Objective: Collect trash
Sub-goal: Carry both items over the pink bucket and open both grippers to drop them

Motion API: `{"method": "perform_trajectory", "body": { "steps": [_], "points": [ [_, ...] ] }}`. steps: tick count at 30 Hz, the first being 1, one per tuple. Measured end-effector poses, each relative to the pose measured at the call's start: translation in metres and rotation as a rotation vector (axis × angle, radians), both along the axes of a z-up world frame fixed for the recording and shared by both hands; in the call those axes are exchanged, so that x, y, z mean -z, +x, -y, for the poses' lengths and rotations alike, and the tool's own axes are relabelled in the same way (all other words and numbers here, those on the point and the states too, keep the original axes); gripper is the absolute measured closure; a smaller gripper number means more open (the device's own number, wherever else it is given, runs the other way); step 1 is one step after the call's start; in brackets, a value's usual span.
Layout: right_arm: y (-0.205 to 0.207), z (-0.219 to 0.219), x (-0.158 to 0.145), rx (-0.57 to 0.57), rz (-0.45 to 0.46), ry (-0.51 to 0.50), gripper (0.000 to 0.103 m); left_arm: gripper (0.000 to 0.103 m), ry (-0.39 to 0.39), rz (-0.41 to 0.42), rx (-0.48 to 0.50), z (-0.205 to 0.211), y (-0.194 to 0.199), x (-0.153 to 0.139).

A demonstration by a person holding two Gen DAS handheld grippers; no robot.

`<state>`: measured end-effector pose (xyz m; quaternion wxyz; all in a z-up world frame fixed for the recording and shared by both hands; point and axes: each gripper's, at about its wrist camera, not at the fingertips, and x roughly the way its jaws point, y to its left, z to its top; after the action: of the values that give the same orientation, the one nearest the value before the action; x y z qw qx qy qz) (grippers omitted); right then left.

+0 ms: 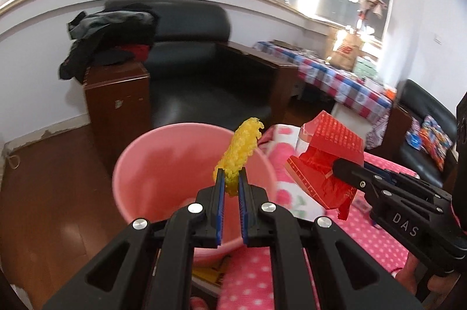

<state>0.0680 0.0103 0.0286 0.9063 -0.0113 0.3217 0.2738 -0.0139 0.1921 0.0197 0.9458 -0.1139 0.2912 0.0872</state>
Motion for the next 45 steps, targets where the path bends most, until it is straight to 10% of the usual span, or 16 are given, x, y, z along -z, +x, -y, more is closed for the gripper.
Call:
{"method": "perform_trajectory", "body": {
  "steps": [32,45],
  "points": [
    [0.044,-0.089,0.069,-0.106,-0.177,-0.135,0.077,0.094,-0.053,-0.176,-0.114,-0.067,0.02,0.063],
    [0.039,-0.081,0.059,-0.113,-0.171,-0.107,0.06,0.061,-0.041,-0.131,-0.129,-0.063,0.009,0.045]
  ]
}}
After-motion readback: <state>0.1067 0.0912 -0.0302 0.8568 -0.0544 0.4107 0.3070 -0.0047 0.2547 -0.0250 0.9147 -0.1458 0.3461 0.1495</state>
